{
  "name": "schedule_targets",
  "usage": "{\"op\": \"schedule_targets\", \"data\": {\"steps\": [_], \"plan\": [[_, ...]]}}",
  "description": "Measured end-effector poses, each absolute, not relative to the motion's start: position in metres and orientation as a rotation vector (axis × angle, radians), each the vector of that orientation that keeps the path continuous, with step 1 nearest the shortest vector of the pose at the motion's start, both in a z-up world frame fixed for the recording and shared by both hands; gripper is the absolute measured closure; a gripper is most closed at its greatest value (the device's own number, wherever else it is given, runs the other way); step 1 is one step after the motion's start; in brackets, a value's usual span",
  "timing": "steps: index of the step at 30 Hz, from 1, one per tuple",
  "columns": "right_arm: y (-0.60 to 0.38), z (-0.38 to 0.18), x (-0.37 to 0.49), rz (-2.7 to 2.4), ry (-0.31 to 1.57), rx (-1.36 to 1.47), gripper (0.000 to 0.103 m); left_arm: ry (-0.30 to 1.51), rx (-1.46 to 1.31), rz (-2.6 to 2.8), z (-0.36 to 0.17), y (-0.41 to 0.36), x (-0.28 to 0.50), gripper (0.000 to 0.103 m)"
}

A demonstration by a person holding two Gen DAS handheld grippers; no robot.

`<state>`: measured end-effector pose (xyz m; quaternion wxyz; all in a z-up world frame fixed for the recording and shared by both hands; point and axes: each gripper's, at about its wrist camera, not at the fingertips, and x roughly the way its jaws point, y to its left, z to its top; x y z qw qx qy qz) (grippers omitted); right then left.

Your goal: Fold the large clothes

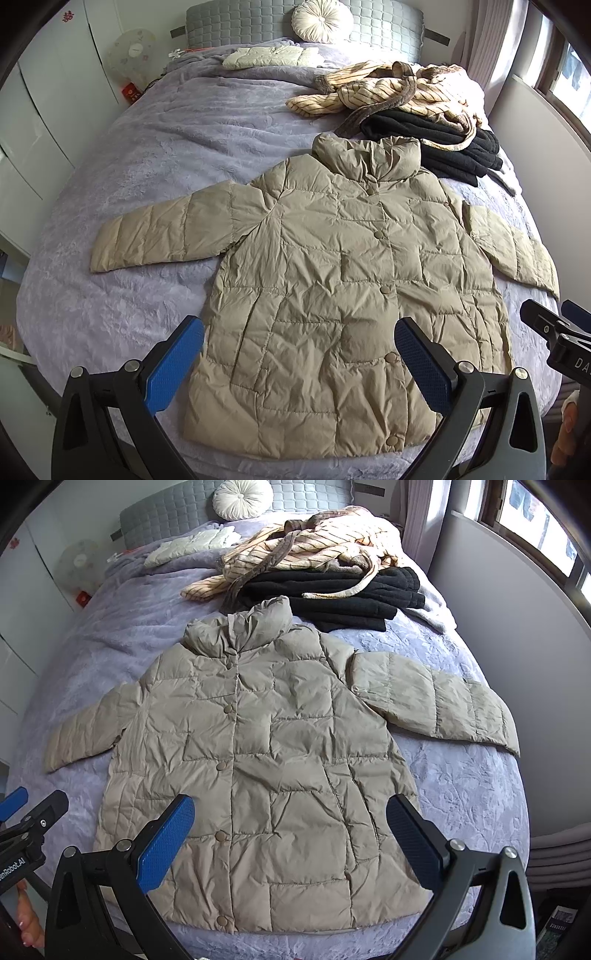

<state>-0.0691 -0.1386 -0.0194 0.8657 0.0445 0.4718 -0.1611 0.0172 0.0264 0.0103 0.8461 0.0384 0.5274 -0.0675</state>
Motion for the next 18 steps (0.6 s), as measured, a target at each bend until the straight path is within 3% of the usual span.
{"op": "schedule_targets", "data": {"steps": [18], "plan": [[-0.136,-0.021,-0.068,-0.337,0.995,0.098,0.0,1.129,0.066,-0.129,0.006,0.042,0.013,0.0]]}}
